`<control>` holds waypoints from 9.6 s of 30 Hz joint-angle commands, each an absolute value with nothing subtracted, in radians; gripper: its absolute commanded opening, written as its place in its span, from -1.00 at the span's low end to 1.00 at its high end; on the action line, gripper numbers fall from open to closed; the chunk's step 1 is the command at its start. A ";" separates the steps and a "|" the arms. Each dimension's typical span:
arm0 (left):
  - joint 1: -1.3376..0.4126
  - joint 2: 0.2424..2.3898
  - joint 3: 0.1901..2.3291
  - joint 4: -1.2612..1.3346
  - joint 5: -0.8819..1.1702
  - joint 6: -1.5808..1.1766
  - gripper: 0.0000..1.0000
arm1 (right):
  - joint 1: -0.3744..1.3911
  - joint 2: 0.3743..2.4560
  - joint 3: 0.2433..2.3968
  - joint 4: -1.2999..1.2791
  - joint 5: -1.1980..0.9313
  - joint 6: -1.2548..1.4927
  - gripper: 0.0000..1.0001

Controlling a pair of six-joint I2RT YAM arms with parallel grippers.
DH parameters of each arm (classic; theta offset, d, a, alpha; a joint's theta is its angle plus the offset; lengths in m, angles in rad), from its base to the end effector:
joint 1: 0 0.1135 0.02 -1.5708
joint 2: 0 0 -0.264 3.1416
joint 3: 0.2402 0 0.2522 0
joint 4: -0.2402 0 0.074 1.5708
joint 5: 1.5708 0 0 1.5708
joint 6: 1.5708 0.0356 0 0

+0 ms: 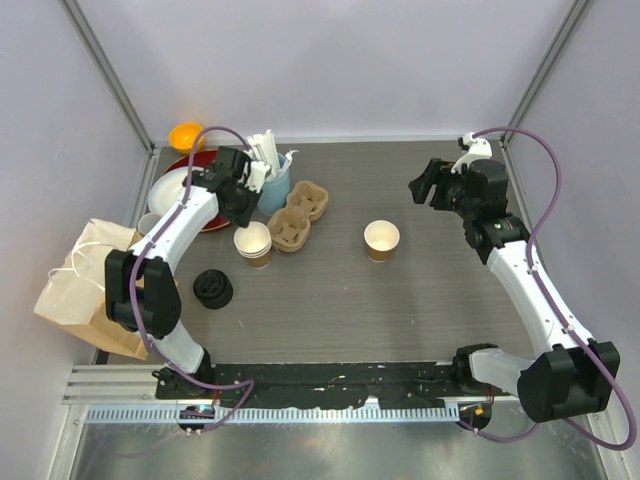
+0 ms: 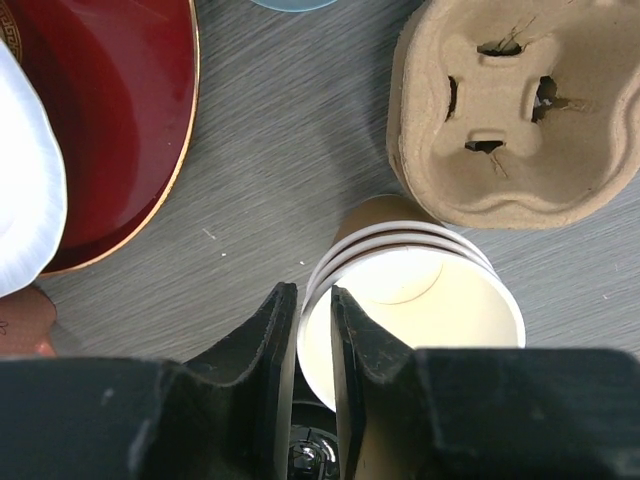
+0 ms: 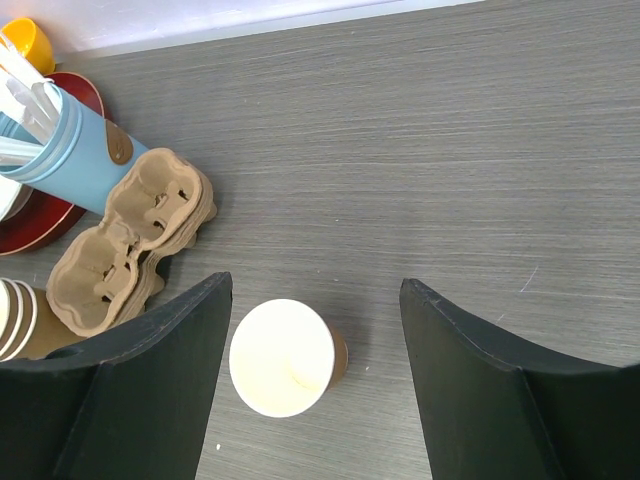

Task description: Pack the takeout coffee

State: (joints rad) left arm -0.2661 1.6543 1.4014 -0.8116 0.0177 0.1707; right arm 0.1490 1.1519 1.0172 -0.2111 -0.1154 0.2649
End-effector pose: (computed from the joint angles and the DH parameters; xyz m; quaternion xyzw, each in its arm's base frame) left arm 0.3350 -0.0920 0.2775 0.2119 0.9446 -0.0205 0.2498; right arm 0.2627 0.0436 0.3442 0.0142 0.8174 0.1641 0.5520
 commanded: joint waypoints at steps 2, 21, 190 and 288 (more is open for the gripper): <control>-0.255 1.660 1.411 -0.784 0.018 0.196 -0.54 | 0.155 1.123 1.032 -0.183 -0.114 0.252 0.47; -0.215 1.549 1.448 -0.879 0.144 0.163 -1.00 | 0.155 1.127 1.034 -0.179 -0.129 0.252 0.47; -0.480 1.642 1.873 -1.310 0.149 0.215 0.33 | 0.230 1.138 1.009 -0.178 -0.293 0.265 0.06; -0.011 1.393 1.005 -1.365 0.199 1.726 -0.66 | 0.334 1.062 0.943 -0.104 -0.525 0.176 0.11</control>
